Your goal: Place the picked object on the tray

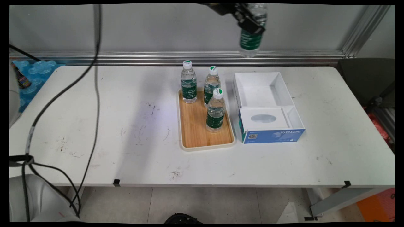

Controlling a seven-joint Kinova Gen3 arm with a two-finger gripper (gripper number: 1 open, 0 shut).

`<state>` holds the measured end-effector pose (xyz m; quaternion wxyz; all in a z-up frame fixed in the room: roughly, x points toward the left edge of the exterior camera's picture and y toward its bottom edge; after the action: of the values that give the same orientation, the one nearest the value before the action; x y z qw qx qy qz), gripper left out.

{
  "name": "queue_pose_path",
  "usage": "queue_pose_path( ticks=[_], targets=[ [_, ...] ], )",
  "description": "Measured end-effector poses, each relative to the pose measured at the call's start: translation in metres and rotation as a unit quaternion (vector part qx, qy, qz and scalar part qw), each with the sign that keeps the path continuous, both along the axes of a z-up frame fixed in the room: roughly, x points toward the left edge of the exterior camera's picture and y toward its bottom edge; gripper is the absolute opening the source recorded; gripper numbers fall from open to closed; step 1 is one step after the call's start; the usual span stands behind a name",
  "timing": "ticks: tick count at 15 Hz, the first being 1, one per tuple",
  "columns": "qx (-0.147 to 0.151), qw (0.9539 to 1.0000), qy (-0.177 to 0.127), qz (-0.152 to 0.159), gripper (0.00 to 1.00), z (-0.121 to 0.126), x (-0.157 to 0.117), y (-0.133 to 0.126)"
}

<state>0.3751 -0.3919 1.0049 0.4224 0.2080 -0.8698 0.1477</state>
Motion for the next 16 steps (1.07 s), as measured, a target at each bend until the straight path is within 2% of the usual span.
queue_pose_path(
  ticks=[3, 7, 12, 16],
  targets=[
    [0.013, 0.9998, -0.012, 0.010, 0.00, 0.006, 0.035, 0.029],
    [0.033, 0.9989, -0.031, 0.010, 0.00, 0.002, 0.078, 0.065],
    [0.052, 0.9975, -0.048, -0.003, 0.00, -0.021, 0.122, 0.100],
    [0.057, 0.9968, -0.054, -0.016, 0.00, -0.047, 0.142, 0.114]
  ],
)
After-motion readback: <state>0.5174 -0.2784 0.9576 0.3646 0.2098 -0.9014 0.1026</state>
